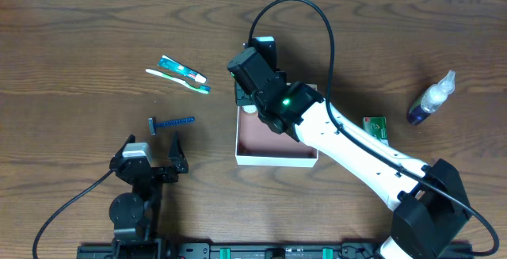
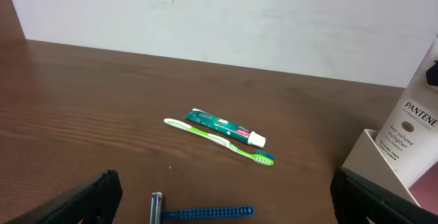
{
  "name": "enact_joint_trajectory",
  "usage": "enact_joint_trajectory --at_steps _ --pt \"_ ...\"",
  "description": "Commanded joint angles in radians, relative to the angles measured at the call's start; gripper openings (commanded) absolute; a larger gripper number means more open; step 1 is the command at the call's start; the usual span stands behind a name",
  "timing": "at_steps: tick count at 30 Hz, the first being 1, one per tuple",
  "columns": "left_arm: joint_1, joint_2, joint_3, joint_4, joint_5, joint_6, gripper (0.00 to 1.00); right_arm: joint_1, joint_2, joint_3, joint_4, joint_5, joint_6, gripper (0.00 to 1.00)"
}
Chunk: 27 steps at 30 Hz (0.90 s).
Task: Pack container
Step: 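Carry the Pantene tube over the white box and lower it inside, then release the tube, move the right gripper to the soap bottle, grasp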
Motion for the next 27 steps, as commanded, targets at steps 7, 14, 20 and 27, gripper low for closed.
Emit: enact_joint_trajectory --at_steps 7,14,20,27 --pt "0.005 0.001 -0.015 -0.037 0.011 0.014 0.98 0.01 -0.005 0.041 0.015 0.007 -0.063 0.58" --pt "0.005 0.001 -0.015 -0.037 0.011 0.014 0.98 0.01 -0.005 0.153 -0.039 0.072 -0.162 0.6" --pt "0.005 0.001 -0.015 -0.037 0.011 0.014 0.98 -0.011 -0.02 0.322 -0.201 0.199 -0.195 0.66" --pt "0.005 0.001 -0.015 -0.037 0.011 0.014 0.98 -0.166 -0.121 0.422 -0.432 0.207 -0.198 0.82"
